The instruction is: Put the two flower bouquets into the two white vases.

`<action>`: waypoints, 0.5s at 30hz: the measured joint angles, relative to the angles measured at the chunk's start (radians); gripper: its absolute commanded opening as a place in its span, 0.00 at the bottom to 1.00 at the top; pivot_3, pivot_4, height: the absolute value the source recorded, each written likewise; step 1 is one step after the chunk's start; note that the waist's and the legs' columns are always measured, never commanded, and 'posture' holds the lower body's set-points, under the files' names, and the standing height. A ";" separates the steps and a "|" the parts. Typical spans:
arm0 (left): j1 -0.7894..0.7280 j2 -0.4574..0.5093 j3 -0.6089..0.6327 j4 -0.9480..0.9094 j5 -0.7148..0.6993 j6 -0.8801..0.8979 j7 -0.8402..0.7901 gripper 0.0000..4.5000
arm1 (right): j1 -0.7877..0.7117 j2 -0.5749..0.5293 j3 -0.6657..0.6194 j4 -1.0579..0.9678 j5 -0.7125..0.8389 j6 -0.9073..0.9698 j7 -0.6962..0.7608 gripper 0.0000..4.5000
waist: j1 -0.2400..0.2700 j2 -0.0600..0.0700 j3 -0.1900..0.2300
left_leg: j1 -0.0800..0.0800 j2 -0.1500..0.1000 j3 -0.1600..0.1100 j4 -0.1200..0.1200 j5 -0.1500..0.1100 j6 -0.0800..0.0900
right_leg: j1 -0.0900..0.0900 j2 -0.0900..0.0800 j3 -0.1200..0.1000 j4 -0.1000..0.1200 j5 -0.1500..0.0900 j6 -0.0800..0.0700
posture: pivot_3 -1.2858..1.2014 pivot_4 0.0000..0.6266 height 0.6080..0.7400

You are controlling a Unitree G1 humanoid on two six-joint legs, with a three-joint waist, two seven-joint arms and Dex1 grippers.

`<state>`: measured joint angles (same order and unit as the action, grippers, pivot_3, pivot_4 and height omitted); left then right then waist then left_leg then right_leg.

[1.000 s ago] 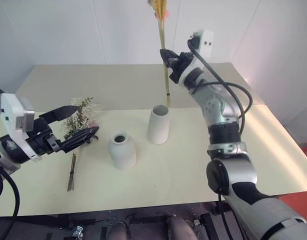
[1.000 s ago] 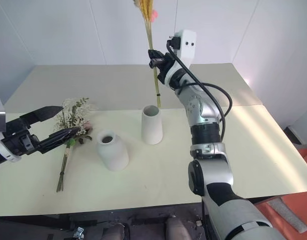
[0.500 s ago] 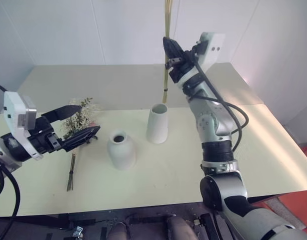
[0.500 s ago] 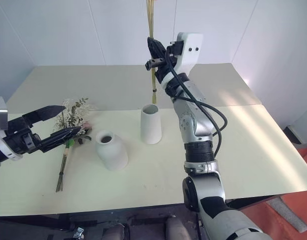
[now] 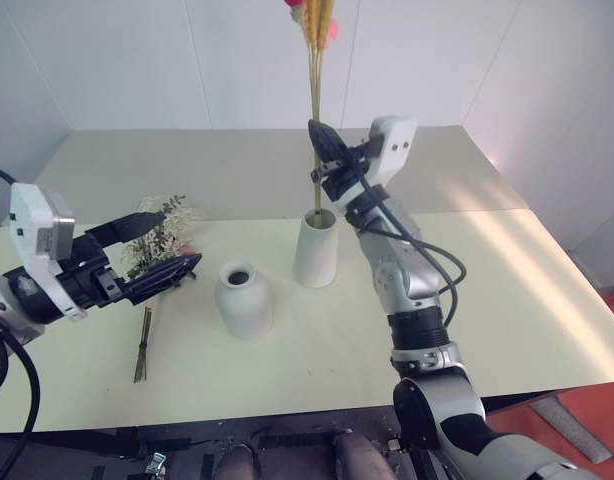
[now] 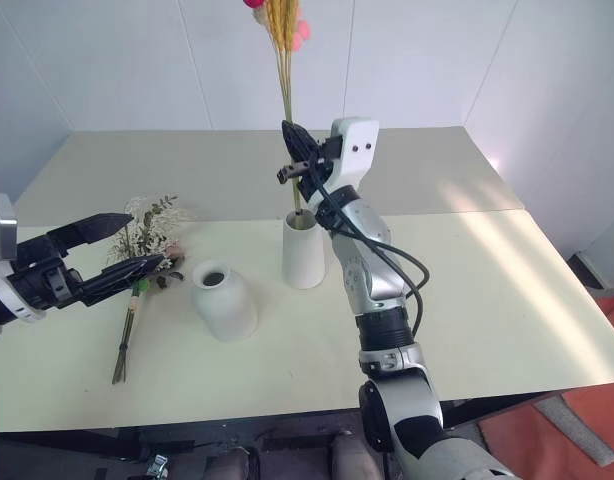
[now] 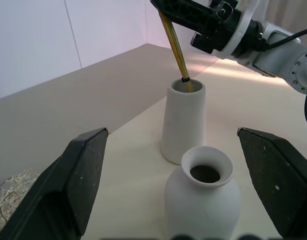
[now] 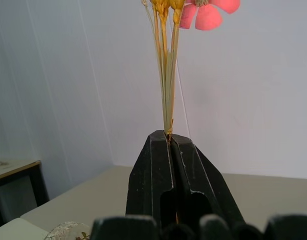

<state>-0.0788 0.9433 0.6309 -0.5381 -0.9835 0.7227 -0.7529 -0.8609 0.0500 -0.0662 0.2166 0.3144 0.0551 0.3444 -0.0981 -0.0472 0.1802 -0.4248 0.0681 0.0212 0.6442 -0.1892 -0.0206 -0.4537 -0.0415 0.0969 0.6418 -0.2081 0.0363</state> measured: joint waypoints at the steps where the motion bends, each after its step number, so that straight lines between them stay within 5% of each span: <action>1: 0.000 0.002 0.000 0.000 0.000 0.000 0.000 1.00 | 0.011 0.001 0.000 0.002 0.000 -0.012 0.001 0.00 | 0.000 0.000 0.000 | 0.000 0.000 0.000 0.000 0.000 0.000 | 0.000 0.000 0.000 0.000 0.000 0.000 | 0.52 0.24 1.00; 6: -0.001 0.009 0.000 0.000 -0.001 0.002 -0.001 1.00 | 0.044 0.004 0.008 0.009 -0.017 -0.048 0.001 0.00 | -0.001 0.000 0.000 | 0.000 0.000 0.000 0.000 0.000 0.000 | 0.000 0.000 0.000 0.000 0.000 0.000 | 0.52 0.24 1.00; 15: -0.023 0.018 -0.012 0.002 0.000 0.003 -0.003 1.00 | 0.143 -0.013 0.031 -0.026 -0.039 -0.090 0.008 0.62 | 0.000 0.000 0.000 | 0.000 0.000 0.000 0.000 0.000 0.000 | 0.000 0.000 0.000 0.000 0.000 0.000 | 0.52 0.24 1.00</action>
<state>-0.1023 0.9617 0.6190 -0.5360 -0.9834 0.7255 -0.7560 -0.7181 0.0371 -0.0352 0.1906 0.2757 -0.0348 0.3520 -0.0977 -0.0472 0.1802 -0.4244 0.0681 0.0211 0.6442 -0.1891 -0.0207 -0.4537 -0.0414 0.0969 0.6422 -0.2083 0.0363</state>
